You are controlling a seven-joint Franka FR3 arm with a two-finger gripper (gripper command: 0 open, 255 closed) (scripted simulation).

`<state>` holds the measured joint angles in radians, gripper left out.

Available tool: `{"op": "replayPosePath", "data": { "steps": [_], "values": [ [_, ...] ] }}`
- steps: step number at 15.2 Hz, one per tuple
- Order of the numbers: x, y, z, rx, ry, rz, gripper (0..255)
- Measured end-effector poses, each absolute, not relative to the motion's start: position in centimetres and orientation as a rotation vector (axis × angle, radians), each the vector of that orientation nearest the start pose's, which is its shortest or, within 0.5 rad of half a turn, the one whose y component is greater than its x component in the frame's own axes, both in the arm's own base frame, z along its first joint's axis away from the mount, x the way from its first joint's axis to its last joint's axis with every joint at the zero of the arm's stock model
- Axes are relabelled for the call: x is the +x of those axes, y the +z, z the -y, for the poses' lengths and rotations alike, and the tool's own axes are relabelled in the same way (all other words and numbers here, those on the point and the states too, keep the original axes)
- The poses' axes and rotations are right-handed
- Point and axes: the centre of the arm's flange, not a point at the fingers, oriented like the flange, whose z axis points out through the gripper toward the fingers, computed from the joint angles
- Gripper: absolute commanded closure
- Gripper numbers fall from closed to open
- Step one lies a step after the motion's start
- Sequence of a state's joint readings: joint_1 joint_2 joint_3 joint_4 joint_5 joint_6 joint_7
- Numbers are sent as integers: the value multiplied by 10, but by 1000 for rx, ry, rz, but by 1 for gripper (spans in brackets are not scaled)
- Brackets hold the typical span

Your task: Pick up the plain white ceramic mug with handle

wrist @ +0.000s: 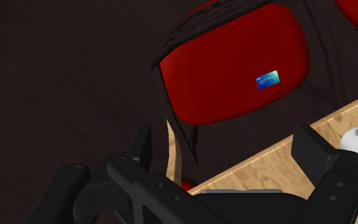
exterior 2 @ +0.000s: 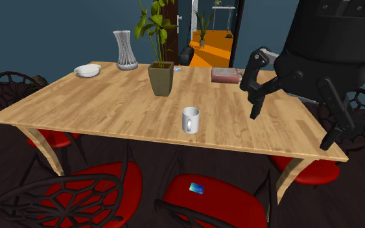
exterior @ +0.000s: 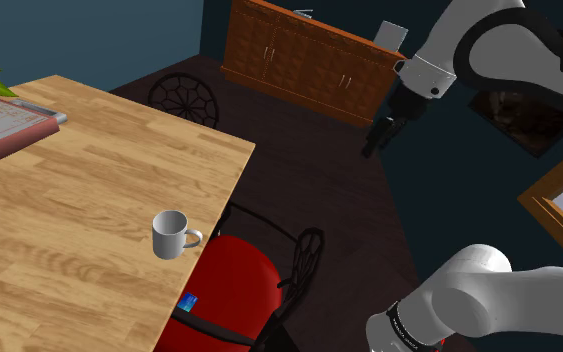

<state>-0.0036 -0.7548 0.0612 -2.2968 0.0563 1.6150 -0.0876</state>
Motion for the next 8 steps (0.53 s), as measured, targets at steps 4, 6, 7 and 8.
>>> {"op": "replayPosePath", "data": {
  "steps": [4, 6, 7, 8],
  "values": [
    [330, 600, -54, -3121, -112, 208, 0],
    [337, 588, -73, -3122, -111, 212, 0],
    [342, 584, -85, -3123, -111, 215, 0],
    [347, 579, -93, -3123, -111, 217, 0]
  ]
}}
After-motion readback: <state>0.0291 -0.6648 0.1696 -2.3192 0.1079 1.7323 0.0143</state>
